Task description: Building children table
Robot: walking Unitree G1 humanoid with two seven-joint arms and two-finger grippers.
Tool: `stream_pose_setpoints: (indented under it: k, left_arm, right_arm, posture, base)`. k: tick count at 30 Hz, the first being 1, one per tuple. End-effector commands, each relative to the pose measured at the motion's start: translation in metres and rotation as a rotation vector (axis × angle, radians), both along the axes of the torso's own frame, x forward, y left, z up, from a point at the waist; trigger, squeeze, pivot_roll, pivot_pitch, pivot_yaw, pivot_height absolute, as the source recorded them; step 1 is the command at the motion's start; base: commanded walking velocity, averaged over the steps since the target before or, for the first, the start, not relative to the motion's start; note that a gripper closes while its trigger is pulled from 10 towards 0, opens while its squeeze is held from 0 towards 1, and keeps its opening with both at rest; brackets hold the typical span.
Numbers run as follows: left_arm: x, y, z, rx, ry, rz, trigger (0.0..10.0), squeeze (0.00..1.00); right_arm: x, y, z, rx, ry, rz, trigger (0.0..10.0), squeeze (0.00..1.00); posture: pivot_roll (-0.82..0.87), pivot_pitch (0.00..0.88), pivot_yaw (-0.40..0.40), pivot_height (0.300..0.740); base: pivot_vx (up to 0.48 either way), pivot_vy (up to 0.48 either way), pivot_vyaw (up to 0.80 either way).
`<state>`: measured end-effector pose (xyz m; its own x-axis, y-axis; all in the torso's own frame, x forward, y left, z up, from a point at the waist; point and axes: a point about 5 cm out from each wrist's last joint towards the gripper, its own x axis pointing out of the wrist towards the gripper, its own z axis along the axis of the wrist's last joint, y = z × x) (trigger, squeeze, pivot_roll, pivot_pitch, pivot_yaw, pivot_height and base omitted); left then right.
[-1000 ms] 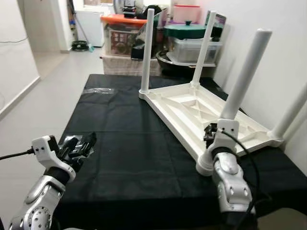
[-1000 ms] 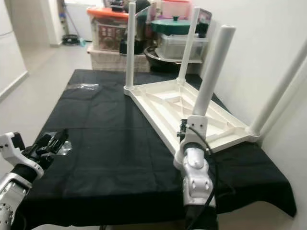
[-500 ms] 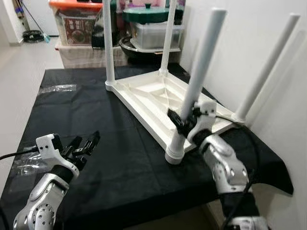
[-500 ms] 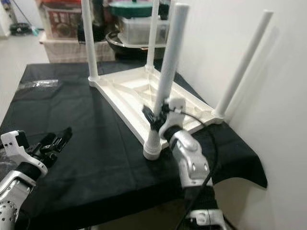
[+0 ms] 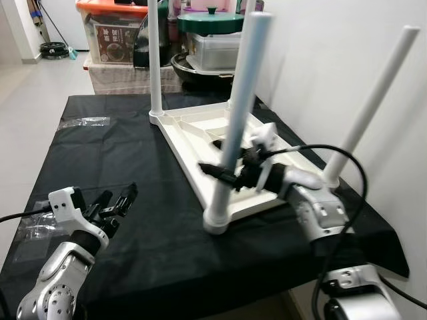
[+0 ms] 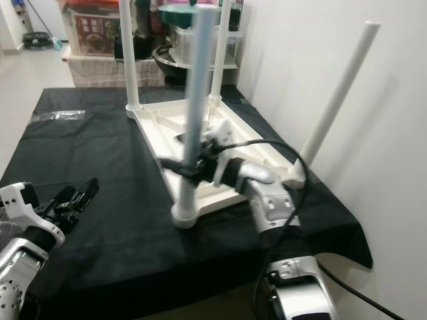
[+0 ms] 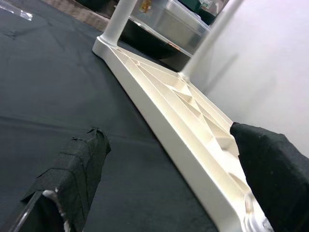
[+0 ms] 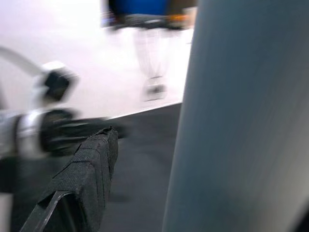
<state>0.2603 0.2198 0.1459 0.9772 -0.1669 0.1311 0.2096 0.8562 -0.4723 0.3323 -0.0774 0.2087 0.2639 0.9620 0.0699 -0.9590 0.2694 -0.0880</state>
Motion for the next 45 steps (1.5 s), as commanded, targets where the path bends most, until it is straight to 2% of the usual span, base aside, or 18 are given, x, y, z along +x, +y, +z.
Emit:
stream_pose_setpoints:
  k: [1, 11, 12, 18, 21, 23, 24, 28, 30, 33, 36, 37, 38, 39, 41, 42, 44, 45]
  left_arm:
    - [0.001, 0.0, 0.004, 0.021, -0.017, 0.004, 10.0, 0.0]
    - [-0.006, 0.001, 0.002, 0.014, -0.016, 0.023, 10.0, 0.0]
    - [-0.007, 0.002, 0.002, 0.014, -0.014, 0.027, 10.0, 0.0]
    - [-0.007, 0.005, 0.001, 0.015, -0.007, 0.032, 10.0, 0.0]
    - [-0.006, 0.002, -0.001, 0.012, -0.001, 0.022, 10.0, 0.0]
    - [-0.006, 0.002, -0.001, 0.012, -0.001, 0.022, 10.0, 0.0]
    - [-0.005, 0.001, -0.002, 0.01, 0.001, 0.018, 10.0, 0.0]
    - [-0.005, 0.001, -0.002, 0.01, 0.001, 0.018, 10.0, 0.0]
    - [-0.004, -0.001, -0.003, 0.008, 0.008, 0.009, 10.0, 0.0]
    - [-0.004, -0.001, -0.003, 0.008, 0.008, 0.009, 10.0, 0.0]
    - [-0.003, -0.002, -0.003, 0.006, 0.012, 0.005, 10.0, 0.0]
    - [-0.002, -0.002, -0.002, 0.006, 0.012, 0.003, 10.0, 0.0]
    - [-0.002, -0.002, -0.002, 0.006, 0.012, 0.003, 10.0, 0.0]
    - [-0.001, -0.001, -0.001, 0.007, 0.01, 0.003, 10.0, 0.0]
    - [0.0, -0.001, -0.001, 0.008, 0.009, 0.003, 10.0, 0.0]
    - [-0.001, 0.0, 0.0, 0.009, 0.007, 0.004, 10.0, 0.0]
    - [-0.001, 0.001, 0.0, 0.009, 0.006, 0.006, 10.0, 0.0]
    - [-0.002, 0.001, -0.001, 0.01, 0.006, 0.006, 10.0, 0.0]
  right_arm:
    - [-0.007, 0.017, 0.0, -0.019, -0.022, 0.134, 10.0, 0.0]
    - [-0.027, 0.064, -0.002, 0.001, -0.016, 0.39, 10.0, 0.0]
    - [-0.031, 0.063, -0.004, 0.024, 0.002, 0.41, 0.0, 0.0]
    - [-0.021, 0.037, -0.026, 0.005, 0.022, 0.086, 0.0, 0.0]
    - [-0.005, 0.011, -0.046, -0.111, 0.04, -0.299, 0.0, 0.0]
    - [-0.005, 0.011, -0.046, -0.111, 0.04, -0.299, 0.0, 0.0]
    - [0.003, -0.012, -0.057, -0.2, 0.05, -0.586, 0.0, 0.0]
    - [0.003, -0.012, -0.057, -0.2, 0.05, -0.586, 0.0, 0.0]
    - [0.0, -0.064, -0.068, -0.273, 0.062, -1.181, 0.0, 0.0]
    - [0.0, -0.064, -0.068, -0.273, 0.062, -1.181, 0.0, 0.0]
    - [-0.014, -0.094, -0.071, -0.225, 0.157, -1.565, 0.5, 0.0]
    - [-0.017, -0.093, -0.069, -0.199, 0.184, -1.619, 4.8, 0.0]
    - [-0.017, -0.093, -0.069, -0.199, 0.184, -1.619, 4.8, 0.0]
    - [-0.015, -0.083, -0.065, -0.181, 0.186, -1.582, 10.0, 0.0]
    - [-0.013, -0.075, -0.062, -0.174, 0.179, -1.547, 10.0, 0.0]
    - [-0.012, -0.068, -0.059, -0.127, 0.161, -1.478, 10.0, 1.0]
    - [-0.009, -0.061, -0.056, -0.079, 0.162, -1.409, 10.0, 1.0]
    - [-0.004, -0.054, -0.047, -0.034, 0.148, -1.31, 10.0, 0.65]
  posture:
    - [0.05, 0.0, -0.126, 0.74]
    - [0.07, 0.0, -0.143, 0.74]
    - [0.06, 0.0, -0.145, 0.74]
    - [0.03, 0.0, -0.127, 0.74]
    - [0.01, 0.0, -0.118, 0.74]
    - [0.01, 0.0, -0.118, 0.74]
    - [0.0, 0.0, -0.112, 0.74]
    - [0.0, 0.0, -0.112, 0.74]
    - [-0.02, 0.0, -0.094, 0.74]
    - [-0.02, 0.0, -0.094, 0.74]
    - [-0.02, 0.0, -0.088, 0.74]
    - [-0.02, 0.0, -0.086, 0.74]
    - [-0.02, 0.0, -0.086, 0.74]
    - [-0.02, 0.0, -0.088, 0.74]
    - [-0.02, 0.0, -0.088, 0.74]
    - [-0.01, 0.0, -0.095, 0.74]
    - [-0.01, 0.0, -0.095, 0.74]
    - [-0.01, 0.0, -0.096, 0.74]
  base:
    - [0.0, 0.0, 0.0]
    - [0.0, 0.0, 0.0]
    - [0.0, 0.0, 0.0]
    - [0.0, 0.0, 0.0]
    - [0.0, 0.0, 0.0]
    - [0.0, 0.0, 0.0]
    - [0.0, 0.0, 0.0]
    - [0.0, 0.0, 0.0]
    - [0.0, 0.0, 0.0]
    - [0.0, 0.0, 0.0]
    - [0.0, 0.0, 0.0]
    - [0.0, 0.0, 0.0]
    - [0.0, 0.0, 0.0]
    - [0.0, 0.0, 0.0]
    - [0.0, 0.0, 0.0]
    - [0.0, 0.0, 0.0]
    - [0.0, 0.0, 0.0]
    - [0.0, 0.0, 0.0]
